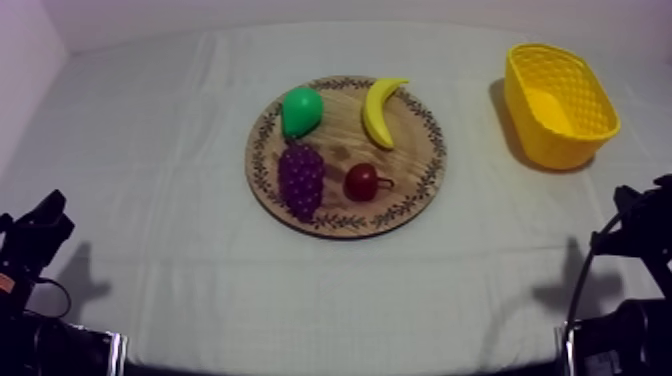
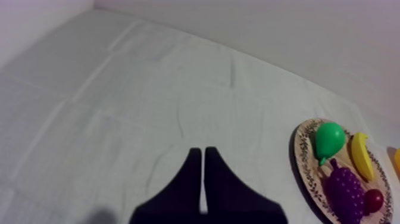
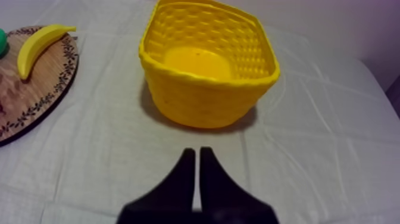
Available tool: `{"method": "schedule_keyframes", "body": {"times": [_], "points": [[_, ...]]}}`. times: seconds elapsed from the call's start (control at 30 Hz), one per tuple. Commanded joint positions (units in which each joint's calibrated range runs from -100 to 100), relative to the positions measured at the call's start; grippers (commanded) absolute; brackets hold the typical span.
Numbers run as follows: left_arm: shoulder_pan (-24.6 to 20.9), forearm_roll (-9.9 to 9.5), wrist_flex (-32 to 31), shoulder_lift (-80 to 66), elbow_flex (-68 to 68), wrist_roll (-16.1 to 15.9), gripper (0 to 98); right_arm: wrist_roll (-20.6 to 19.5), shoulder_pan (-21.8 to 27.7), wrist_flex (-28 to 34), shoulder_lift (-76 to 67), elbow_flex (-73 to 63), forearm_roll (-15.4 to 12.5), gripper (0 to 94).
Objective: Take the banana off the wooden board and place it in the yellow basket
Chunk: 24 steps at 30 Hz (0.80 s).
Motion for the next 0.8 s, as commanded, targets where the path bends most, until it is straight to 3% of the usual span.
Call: {"method": "schedule_keyframes", "body": {"times": [0.0,0.77], "points": [[-0.01,0.01,0.00,-0.03,0.02,-0.05,0.1,-6.98,1.77,0.53,-0.01,0.01,-0.01,0.4],[-0.01,0.01,0.00,-0.03,0.02,-0.05,0.1,-7.14,1.23,1.32,-0.01,-0.28,0.07,0.4]]}}
